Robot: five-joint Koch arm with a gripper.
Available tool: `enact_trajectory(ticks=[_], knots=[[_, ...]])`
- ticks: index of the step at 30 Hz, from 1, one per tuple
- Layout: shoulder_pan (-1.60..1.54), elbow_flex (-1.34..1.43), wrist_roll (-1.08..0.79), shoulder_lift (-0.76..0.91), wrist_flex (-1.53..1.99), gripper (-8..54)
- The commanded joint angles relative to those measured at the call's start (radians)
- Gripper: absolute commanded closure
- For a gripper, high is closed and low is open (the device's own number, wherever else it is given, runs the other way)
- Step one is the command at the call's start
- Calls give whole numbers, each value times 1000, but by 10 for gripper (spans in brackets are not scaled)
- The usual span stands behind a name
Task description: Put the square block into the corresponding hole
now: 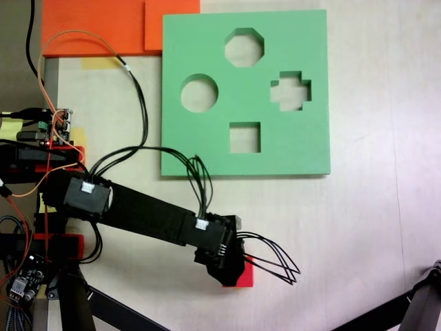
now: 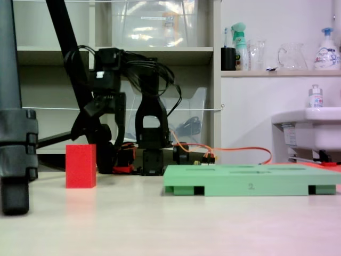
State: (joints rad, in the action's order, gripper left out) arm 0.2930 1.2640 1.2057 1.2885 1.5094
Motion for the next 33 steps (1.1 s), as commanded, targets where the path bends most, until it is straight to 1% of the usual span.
enact_trajectory(ticks=[1,15,16,17,18,19,23,25,26,28,31,33], knots=[[20,-63,3,-6,32,-39],[72,-61,0,-126,-18,-36],[71,-61,2,-129,-20,-24],[66,-60,6,-133,-26,28],[57,-60,12,-143,-37,93],[43,-60,18,-144,-43,122],[44,-55,18,-153,-38,142],[49,-52,8,-152,-25,183],[49,-52,6,-150,-14,191],[41,-52,5,-135,-2,191],[2,-58,14,-54,26,192],[-49,-64,52,8,26,208]])
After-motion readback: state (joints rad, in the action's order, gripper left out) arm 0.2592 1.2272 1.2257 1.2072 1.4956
